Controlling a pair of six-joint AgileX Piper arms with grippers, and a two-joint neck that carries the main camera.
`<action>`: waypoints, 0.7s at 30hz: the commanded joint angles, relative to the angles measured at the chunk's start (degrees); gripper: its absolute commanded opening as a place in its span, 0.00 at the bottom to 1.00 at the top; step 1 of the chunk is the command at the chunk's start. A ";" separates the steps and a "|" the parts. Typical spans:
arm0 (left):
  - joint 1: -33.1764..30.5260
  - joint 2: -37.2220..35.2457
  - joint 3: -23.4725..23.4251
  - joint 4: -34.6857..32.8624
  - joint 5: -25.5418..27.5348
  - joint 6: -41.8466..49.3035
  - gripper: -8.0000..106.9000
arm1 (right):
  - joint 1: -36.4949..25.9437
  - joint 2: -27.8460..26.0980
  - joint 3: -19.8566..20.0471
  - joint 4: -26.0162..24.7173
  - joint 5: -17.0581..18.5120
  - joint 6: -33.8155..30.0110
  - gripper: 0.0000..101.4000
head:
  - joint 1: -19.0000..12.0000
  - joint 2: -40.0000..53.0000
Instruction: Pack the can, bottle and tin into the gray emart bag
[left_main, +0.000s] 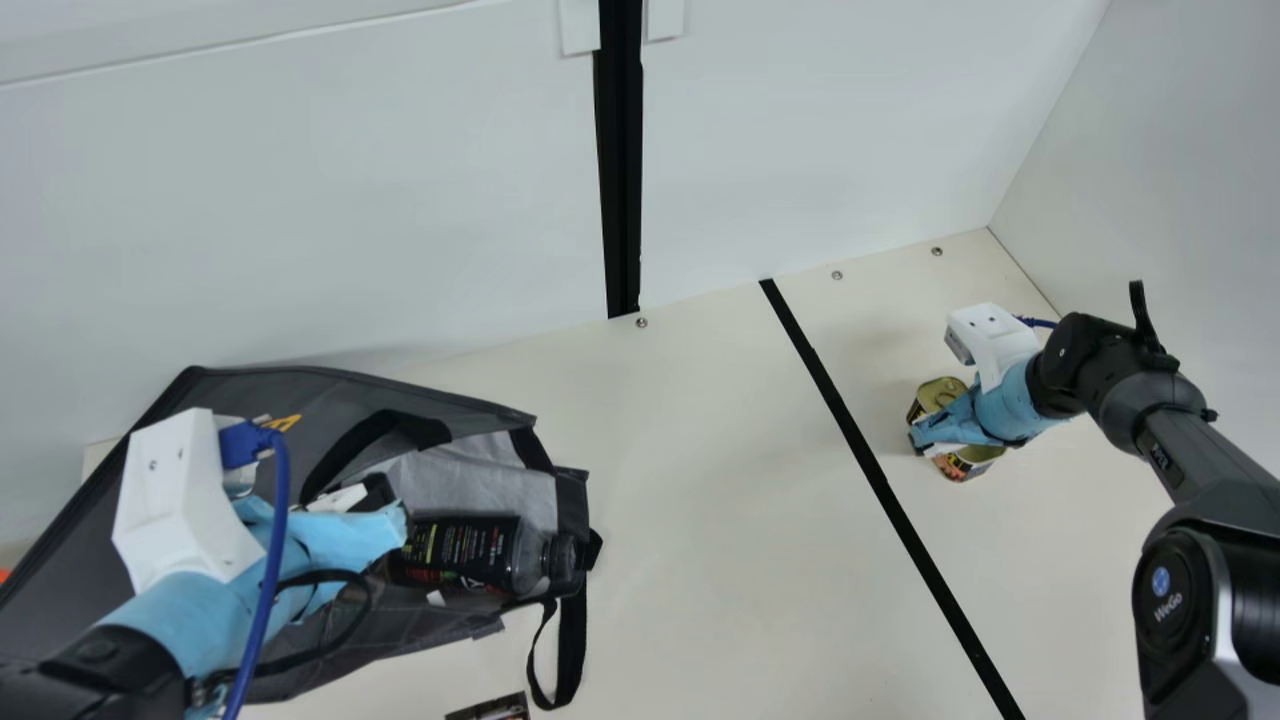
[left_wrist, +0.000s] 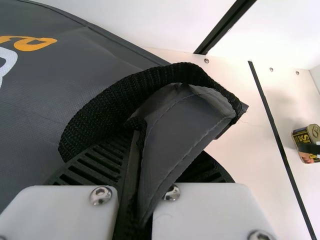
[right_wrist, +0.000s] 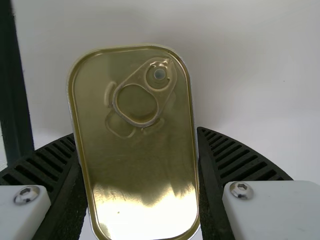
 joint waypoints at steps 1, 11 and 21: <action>0.00 0.00 0.00 0.00 0.00 0.00 0.16 | 0.07 -0.21 -0.17 0.33 -0.03 -0.39 0.00 | -1.30 -0.14; 0.00 0.00 0.00 0.00 0.00 0.00 0.16 | 1.17 -1.82 -0.86 1.66 0.86 -1.69 0.00 | -1.30 -0.14; 0.00 0.00 0.00 0.00 0.00 0.00 0.16 | 3.25 -3.76 -1.25 2.25 1.84 -2.33 0.00 | -1.30 -0.14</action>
